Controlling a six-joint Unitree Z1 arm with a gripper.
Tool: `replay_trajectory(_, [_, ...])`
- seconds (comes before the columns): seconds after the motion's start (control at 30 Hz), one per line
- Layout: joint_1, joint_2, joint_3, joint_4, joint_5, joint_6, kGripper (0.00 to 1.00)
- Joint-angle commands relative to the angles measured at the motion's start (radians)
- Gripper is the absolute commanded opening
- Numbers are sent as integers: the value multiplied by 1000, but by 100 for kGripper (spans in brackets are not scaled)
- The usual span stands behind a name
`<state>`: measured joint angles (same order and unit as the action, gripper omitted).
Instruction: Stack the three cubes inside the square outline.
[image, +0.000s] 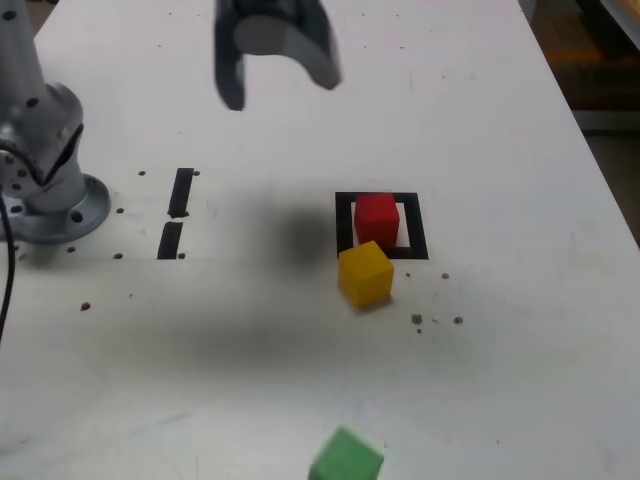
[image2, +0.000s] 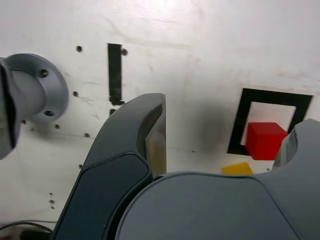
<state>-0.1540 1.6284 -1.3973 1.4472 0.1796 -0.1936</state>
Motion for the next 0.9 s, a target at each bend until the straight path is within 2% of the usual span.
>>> replay_trajectory(0.0, [0, -13, 12, -4, -2, 0, 87])
replay_trajectory(0.2, [-10, -29, 36, -25, -37, -9, 87])
replay_trajectory(0.43, [-79, -17, 37, -74, -72, -61, 89])
replay_trajectory(0.73, [-205, 74, -20, -163, -143, -172, 94])
replay_trajectory(0.87, [-255, 119, -41, -215, -163, -242, 96])
